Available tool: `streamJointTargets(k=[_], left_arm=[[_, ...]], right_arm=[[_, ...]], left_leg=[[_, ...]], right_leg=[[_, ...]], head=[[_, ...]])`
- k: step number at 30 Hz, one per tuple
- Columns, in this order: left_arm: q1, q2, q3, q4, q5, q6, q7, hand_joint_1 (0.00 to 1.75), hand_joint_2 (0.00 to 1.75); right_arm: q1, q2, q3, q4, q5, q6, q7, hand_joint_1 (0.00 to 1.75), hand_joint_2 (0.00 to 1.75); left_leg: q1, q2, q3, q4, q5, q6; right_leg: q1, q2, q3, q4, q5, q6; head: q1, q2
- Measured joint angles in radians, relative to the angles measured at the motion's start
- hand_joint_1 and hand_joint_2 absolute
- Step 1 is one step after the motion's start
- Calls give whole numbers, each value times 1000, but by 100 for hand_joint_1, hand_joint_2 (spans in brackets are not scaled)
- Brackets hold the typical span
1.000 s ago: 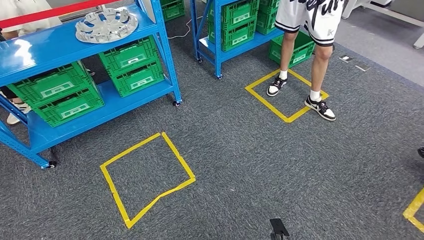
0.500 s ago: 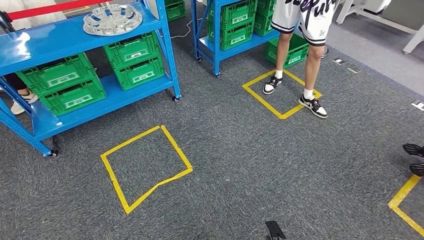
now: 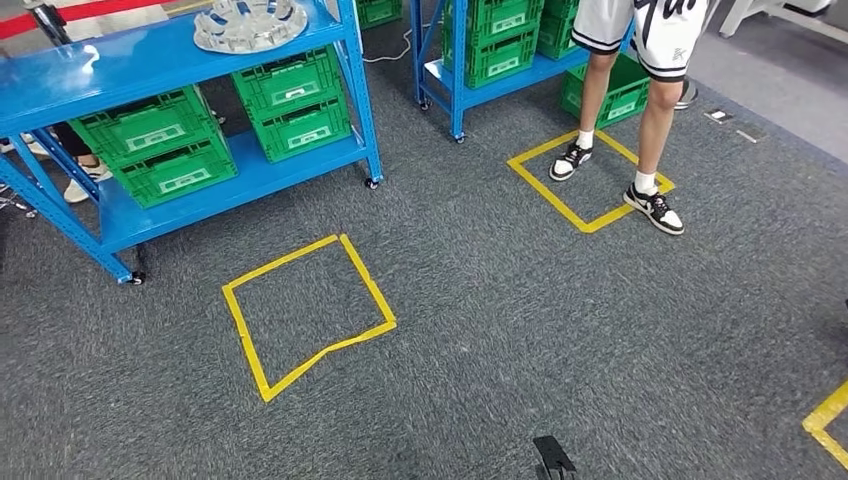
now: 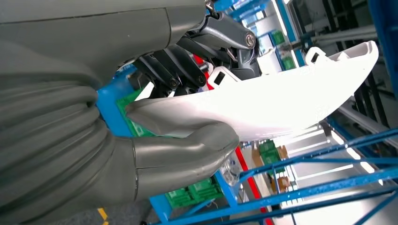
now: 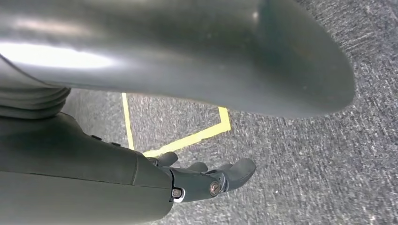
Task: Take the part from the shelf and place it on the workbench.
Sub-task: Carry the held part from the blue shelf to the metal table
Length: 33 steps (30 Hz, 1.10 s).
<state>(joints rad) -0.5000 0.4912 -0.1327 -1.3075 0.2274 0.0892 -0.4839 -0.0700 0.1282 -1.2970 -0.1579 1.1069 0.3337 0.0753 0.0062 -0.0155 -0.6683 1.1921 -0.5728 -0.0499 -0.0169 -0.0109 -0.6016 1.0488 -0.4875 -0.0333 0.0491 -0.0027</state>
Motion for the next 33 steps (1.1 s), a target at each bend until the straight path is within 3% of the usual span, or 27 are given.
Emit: streamJointTargets(k=[2,3,5,7,9,11,13,15,17,18,19,20,22,24,26,28,30,32,33], left_arm=[[13,0,1,-6,2,0,3,175,175],[20,0,1,-8,2,-1,5,175,175],[28,1,2,-14,2,-1,7,175,175],[27,4,4,-23,2,-1,7,175,175],[25,6,6,-29,2,-2,8,175,175],[26,7,6,-31,1,-5,11,175,175],[24,8,6,-32,-1,-7,13,175,175],[22,5,6,-33,-2,-8,15,175,175],[24,0,5,-33,-4,-10,16,175,175],[25,-3,5,-33,-6,-10,16,175,175],[25,-5,5,-33,-7,-10,16,175,175],[26,-6,5,-33,-9,-10,16,175,175],[25,-8,5,-34,-11,-9,16,175,175],[24,-10,5,-35,-12,-9,17,175,175],[26,-10,6,-37,-14,-8,18,175,175],[28,-8,7,-38,-16,-6,19,175,175],[30,-10,10,-39,-19,0,19,175,175],[43,-14,14,-40,-24,5,19,175,175],[52,-16,17,-41,-26,6,19,175,175]], right_arm=[[1,0,0,0,0,1,0,0,0],[1,0,0,0,0,2,0,0,0],[0,1,0,0,0,2,0,0,0],[-1,2,0,0,0,2,0,0,0],[-1,2,0,0,0,3,-1,0,0],[-1,2,0,0,0,4,-2,0,0],[-2,2,0,0,0,5,-3,0,0],[-1,3,0,0,0,6,-3,0,0],[1,4,0,0,0,6,-2,0,0],[2,4,0,0,0,6,-2,0,0],[2,4,0,0,0,6,-2,0,0],[2,4,0,0,0,6,-2,0,0],[1,4,0,0,0,6,-2,0,0],[1,4,0,0,0,6,-2,0,0],[1,5,0,1,0,7,-2,0,0],[1,6,1,1,1,8,-5,0,0],[2,5,1,1,5,8,-8,0,0],[4,5,2,1,9,8,-12,0,0],[4,5,2,1,11,8,-13,0,0]], left_leg=[[1,5,-40,102,-40,-5],[2,7,-37,106,-34,-5],[2,26,27,6,19,0],[-5,71,97,-124,57,10],[-12,85,114,-169,63,23],[-10,61,109,-172,73,36],[-5,40,108,-178,85,48],[-2,21,102,-180,94,57],[-4,-3,93,-176,98,61],[-4,-15,89,-173,99,61],[-4,-28,86,-169,100,60],[-4,-41,83,-165,99,58],[-4,-64,76,-156,98,51],[-3,-84,68,-152,100,38],[1,-103,61,-156,106,23],[0,-75,47,-136,93,12],[0,-20,3,-44,43,2],[5,2,-51,71,-4,-6],[7,5,-62,97,-7,-9]], right_leg=[[1,-21,-6,0,3,-2],[1,-32,-7,0,4,-2],[1,-52,-9,1,7,1],[6,-71,-8,2,8,8],[9,-90,-6,1,11,18],[9,-106,-4,-2,12,30],[8,-75,-15,28,-13,42],[6,-19,-59,133,-76,49],[7,2,-109,248,-123,49],[8,6,-117,267,-122,49],[8,8,-107,247,-102,47],[8,16,-80,194,-70,44],[4,56,-19,68,-22,38],[3,80,6,12,-15,31],[4,59,9,5,-11,20],[2,36,14,-5,-5,6],[1,13,17,-12,-2,-1],[1,-9,16,-12,-3,-3],[2,-21,16,-12,-4,-3]], head=[[0,0],[0,0],[0,0],[1,0],[2,0],[3,0],[5,0],[9,0],[11,0],[11,0],[11,0],[11,0],[10,0],[10,0],[11,0],[8,0],[4,0],[2,0],[2,0]])
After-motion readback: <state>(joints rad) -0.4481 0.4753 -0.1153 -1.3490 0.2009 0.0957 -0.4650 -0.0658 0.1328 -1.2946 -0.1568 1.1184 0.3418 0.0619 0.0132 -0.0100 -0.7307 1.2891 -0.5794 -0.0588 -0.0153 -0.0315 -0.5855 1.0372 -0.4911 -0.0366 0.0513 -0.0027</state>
